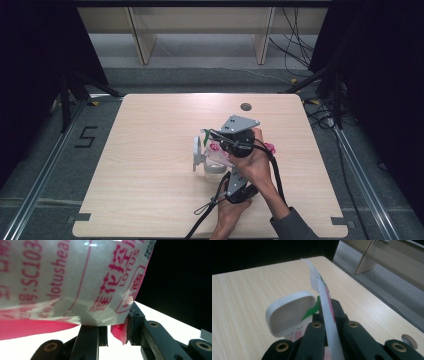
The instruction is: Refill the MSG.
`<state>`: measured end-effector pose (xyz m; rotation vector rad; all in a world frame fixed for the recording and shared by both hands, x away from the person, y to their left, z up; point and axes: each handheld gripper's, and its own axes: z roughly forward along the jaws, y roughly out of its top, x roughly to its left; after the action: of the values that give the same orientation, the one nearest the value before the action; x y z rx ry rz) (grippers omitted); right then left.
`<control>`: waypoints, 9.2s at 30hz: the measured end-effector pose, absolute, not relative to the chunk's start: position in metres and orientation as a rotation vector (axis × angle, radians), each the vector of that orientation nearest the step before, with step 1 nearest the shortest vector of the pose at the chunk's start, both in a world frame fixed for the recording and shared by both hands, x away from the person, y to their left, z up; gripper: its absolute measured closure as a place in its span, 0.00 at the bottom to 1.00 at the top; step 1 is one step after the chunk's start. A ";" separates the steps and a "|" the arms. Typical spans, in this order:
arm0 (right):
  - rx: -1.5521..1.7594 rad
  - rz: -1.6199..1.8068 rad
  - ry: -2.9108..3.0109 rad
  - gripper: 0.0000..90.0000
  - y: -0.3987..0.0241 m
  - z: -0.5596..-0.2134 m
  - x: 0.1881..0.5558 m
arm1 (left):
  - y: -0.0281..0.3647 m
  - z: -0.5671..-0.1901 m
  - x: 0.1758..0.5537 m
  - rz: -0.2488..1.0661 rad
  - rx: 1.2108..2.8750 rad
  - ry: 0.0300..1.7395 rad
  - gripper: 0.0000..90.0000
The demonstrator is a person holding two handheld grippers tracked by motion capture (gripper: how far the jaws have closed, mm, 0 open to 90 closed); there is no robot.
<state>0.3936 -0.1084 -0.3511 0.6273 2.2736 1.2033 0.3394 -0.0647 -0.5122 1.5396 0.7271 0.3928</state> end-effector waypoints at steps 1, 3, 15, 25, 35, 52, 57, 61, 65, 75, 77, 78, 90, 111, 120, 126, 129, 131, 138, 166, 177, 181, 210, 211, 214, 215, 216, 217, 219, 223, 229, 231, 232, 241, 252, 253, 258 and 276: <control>0.633 1.196 2.290 1.00 -0.109 -0.350 0.393 | -0.065 -0.512 0.339 0.390 1.543 0.728 0.82; 0.638 1.198 2.293 1.00 -0.109 -0.351 0.394 | -0.066 -0.514 0.340 0.384 1.537 0.728 0.82; 0.632 1.208 2.286 1.00 -0.107 -0.353 0.394 | -0.065 -0.514 0.340 0.379 1.535 0.727 0.82; 0.655 1.224 2.289 1.00 -0.107 -0.353 0.395 | -0.064 -0.516 0.343 0.379 1.541 0.728 0.82; 0.637 1.175 2.312 1.00 -0.101 -0.358 0.394 | -0.073 -0.517 0.342 0.339 1.427 0.766 0.82; 0.654 1.207 2.299 1.00 -0.105 -0.358 0.397 | -0.066 -0.517 0.343 0.377 1.541 0.730 0.82; 0.647 1.204 2.301 1.00 -0.105 -0.357 0.396 | -0.066 -0.517 0.343 0.378 1.540 0.729 0.82; 0.640 1.199 2.304 1.00 -0.103 -0.357 0.395 | -0.072 -0.516 0.342 0.339 1.446 0.756 0.82; 0.631 1.188 2.300 1.00 -0.101 -0.358 0.395 | -0.072 -0.517 0.342 0.341 1.448 0.758 0.82; 0.620 1.198 2.311 1.00 -0.098 -0.356 0.391 | -0.058 -0.515 0.345 0.455 1.598 0.720 0.83; 0.630 1.190 2.305 1.00 -0.097 -0.356 0.389 | -0.058 -0.515 0.345 0.456 1.599 0.718 0.83; 0.640 1.193 2.310 1.00 -0.097 -0.356 0.389 | -0.059 -0.515 0.345 0.449 1.597 0.717 0.83; 0.605 1.182 2.297 1.00 -0.100 -0.353 0.390 | -0.068 -0.512 0.344 0.371 1.544 0.706 0.83; 0.628 1.194 2.341 1.00 -0.103 -0.355 0.394 | -0.070 -0.514 0.343 0.394 1.531 0.742 0.83; 0.646 1.187 2.357 1.00 -0.103 -0.355 0.396 | -0.069 -0.514 0.343 0.414 1.567 0.710 0.83; 0.667 1.192 2.347 1.00 -0.104 -0.355 0.397 | -0.069 -0.514 0.343 0.430 1.573 0.713 0.83; 0.668 1.193 2.346 1.00 -0.104 -0.354 0.396 | -0.071 -0.515 0.345 0.450 1.546 0.717 0.83; 0.636 1.197 2.339 1.00 -0.103 -0.353 0.396 | -0.066 -0.512 0.343 0.406 1.579 0.700 0.83; 0.622 1.182 2.339 1.00 -0.101 -0.352 0.396 | -0.067 -0.513 0.344 0.417 1.567 0.707 0.83; 0.632 1.169 2.336 1.00 -0.098 -0.353 0.397 | -0.065 -0.511 0.343 0.406 1.571 0.699 0.83; 0.639 1.155 2.341 1.00 -0.094 -0.352 0.393 | -0.064 -0.511 0.344 0.416 1.568 0.699 0.83; 0.642 1.155 2.334 1.00 -0.095 -0.353 0.396 | -0.065 -0.511 0.344 0.412 1.572 0.701 0.83; 0.616 1.153 2.344 1.00 -0.092 -0.351 0.396 | -0.063 -0.510 0.346 0.412 1.582 0.681 0.83; 0.607 1.149 2.350 1.00 -0.092 -0.350 0.395 | -0.062 -0.509 0.346 0.413 1.580 0.681 0.83; 0.614 1.151 2.339 1.00 -0.091 -0.351 0.397 | -0.063 -0.511 0.345 0.417 1.571 0.704 0.83; 0.624 1.146 2.353 1.00 -0.092 -0.352 0.397 | -0.063 -0.511 0.345 0.415 1.571 0.705 0.83; 0.618 1.145 2.352 1.00 -0.092 -0.352 0.397 | -0.062 -0.511 0.345 0.413 1.569 0.700 0.83; 0.611 1.144 2.353 1.00 -0.092 -0.352 0.397 | -0.074 -0.510 0.343 0.318 1.410 0.729 0.83; 0.617 1.151 2.343 1.00 -0.090 -0.352 0.396 | -0.074 -0.509 0.342 0.335 1.403 0.751 0.83; 0.602 1.141 2.345 1.00 -0.090 -0.353 0.397 | -0.064 -0.510 0.345 0.392 1.558 0.687 0.83; 0.612 1.145 2.346 1.00 -0.090 -0.352 0.397 | -0.063 -0.509 0.344 0.412 1.555 0.707 0.83; 0.581 1.121 2.336 1.00 -0.090 -0.352 0.399 | -0.063 -0.510 0.344 0.412 1.562 0.704 0.83; 0.642 1.136 2.351 1.00 -0.089 -0.353 0.398 | -0.063 -0.510 0.344 0.417 1.566 0.708 0.83; 0.615 1.140 2.359 1.00 -0.090 -0.352 0.399 | -0.064 -0.510 0.344 0.424 1.545 0.709 0.83; 0.642 1.144 2.360 1.00 -0.089 -0.354 0.399 | -0.065 -0.511 0.344 0.427 1.546 0.710 0.83; 0.636 1.143 2.363 1.00 -0.090 -0.353 0.399 | -0.065 -0.510 0.344 0.430 1.548 0.715 0.83; 0.630 1.142 2.363 1.00 -0.090 -0.353 0.399 | -0.065 -0.510 0.344 0.431 1.549 0.714 0.83; 0.644 1.151 2.367 1.00 -0.090 -0.354 0.400 | -0.063 -0.510 0.345 0.402 1.576 0.685 0.83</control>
<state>0.3995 -0.0900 -0.3539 0.6435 2.3666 1.1506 0.3453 -0.0630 -0.5099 1.5764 0.6855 0.4021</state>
